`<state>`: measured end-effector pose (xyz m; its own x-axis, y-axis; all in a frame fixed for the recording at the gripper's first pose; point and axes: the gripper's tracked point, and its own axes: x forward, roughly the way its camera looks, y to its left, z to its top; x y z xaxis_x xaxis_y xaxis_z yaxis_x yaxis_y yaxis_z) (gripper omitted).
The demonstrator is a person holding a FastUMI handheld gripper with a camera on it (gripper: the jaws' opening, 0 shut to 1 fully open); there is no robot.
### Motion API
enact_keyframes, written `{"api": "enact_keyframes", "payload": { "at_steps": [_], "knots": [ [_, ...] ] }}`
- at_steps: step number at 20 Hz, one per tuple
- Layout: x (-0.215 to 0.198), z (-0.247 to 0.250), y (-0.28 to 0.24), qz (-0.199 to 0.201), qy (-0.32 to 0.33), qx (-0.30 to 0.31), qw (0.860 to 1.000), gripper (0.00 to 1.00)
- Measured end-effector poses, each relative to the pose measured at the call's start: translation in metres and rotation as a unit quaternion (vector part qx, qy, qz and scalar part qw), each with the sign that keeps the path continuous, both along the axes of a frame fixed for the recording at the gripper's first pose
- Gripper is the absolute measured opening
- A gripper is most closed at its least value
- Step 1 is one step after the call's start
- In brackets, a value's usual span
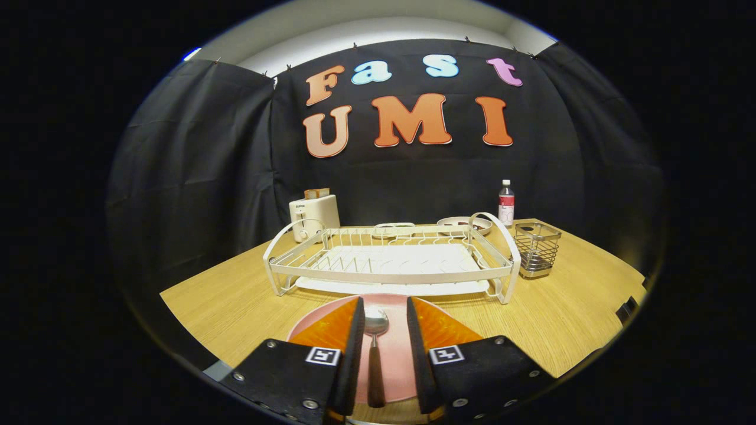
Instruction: Take the plate from the dish rack, then take the spoon from the basket and place it into the plate.
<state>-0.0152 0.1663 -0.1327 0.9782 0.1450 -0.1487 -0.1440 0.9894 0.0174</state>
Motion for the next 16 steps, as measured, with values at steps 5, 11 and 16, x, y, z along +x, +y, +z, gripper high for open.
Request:
{"api": "enact_keyframes", "payload": {
  "at_steps": [5,11,16],
  "knots": [
    [0.003,0.018,-0.036,-0.028,-0.01,-0.003,1.0,0.83],
    [0.006,0.052,-0.092,-0.072,-0.038,-0.019,0.996,0.97],
    [0.004,0.077,-0.141,-0.115,-0.061,-0.026,0.991,0.97]
  ]
}}
